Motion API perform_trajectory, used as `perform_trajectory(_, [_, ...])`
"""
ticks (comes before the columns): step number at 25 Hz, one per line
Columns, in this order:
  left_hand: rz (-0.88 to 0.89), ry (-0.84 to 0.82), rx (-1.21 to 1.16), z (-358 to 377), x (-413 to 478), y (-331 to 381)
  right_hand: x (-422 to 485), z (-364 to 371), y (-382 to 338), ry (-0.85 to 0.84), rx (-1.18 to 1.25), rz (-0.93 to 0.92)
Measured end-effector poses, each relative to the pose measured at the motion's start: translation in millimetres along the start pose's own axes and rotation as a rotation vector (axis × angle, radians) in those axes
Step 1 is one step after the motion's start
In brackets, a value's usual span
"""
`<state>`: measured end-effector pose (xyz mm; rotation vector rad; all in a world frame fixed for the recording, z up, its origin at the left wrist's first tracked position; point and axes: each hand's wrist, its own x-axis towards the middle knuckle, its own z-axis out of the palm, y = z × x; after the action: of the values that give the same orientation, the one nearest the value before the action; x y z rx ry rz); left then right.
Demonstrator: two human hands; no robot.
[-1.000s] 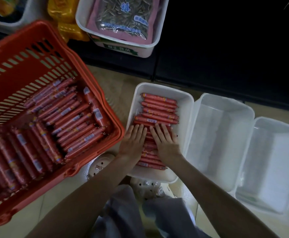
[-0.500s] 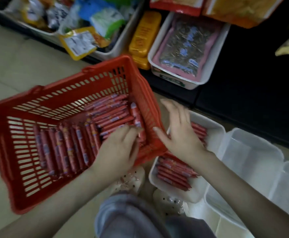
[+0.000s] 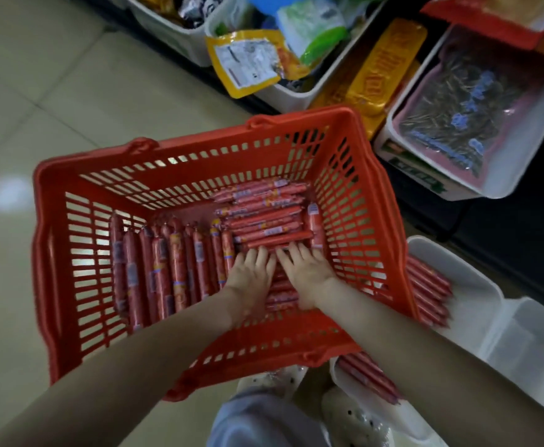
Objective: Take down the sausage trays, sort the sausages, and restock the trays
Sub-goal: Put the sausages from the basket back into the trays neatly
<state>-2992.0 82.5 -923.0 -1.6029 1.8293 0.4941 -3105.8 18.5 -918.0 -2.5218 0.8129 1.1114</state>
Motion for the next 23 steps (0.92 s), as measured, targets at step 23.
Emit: perform_trajectory(23, [0.063, 0.241, -0.168, 15, 1, -16, 5, -13, -10, 0.113, -0.037, -0.021])
